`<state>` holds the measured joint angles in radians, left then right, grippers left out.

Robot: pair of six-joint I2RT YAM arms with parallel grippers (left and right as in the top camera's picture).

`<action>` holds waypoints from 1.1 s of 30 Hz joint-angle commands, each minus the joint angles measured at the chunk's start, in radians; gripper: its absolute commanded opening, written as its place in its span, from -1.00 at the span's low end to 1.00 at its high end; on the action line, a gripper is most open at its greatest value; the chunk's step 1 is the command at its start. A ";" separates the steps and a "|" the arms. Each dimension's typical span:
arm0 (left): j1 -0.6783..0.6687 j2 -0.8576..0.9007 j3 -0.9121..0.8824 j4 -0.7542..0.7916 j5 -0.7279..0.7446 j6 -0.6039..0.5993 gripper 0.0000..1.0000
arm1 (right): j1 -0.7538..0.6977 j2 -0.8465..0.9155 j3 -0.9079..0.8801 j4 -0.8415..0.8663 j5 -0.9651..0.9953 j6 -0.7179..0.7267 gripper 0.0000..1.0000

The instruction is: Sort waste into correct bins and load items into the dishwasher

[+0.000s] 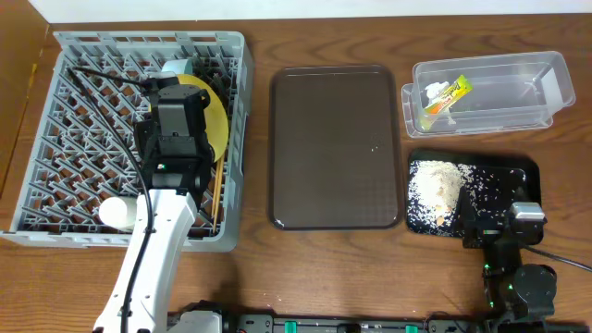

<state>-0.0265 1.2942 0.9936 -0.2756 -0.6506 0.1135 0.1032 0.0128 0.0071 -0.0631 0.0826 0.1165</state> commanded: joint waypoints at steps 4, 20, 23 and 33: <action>-0.024 -0.002 0.007 0.012 -0.013 0.040 -0.85 | -0.006 -0.004 -0.002 -0.003 0.003 -0.013 0.99; -0.161 -0.230 0.008 -0.195 0.206 -0.144 0.03 | -0.006 -0.004 -0.002 -0.003 0.003 -0.013 0.98; -0.222 -0.360 0.008 -0.330 0.306 -0.245 0.15 | -0.006 -0.004 -0.002 -0.003 0.003 -0.013 0.98; -0.294 -0.533 0.007 -0.500 0.777 -0.322 0.72 | -0.006 -0.004 -0.002 -0.003 0.003 -0.013 0.99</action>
<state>-0.3138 0.7765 0.9970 -0.7700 -0.1200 -0.1795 0.1032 0.0124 0.0071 -0.0631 0.0822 0.1165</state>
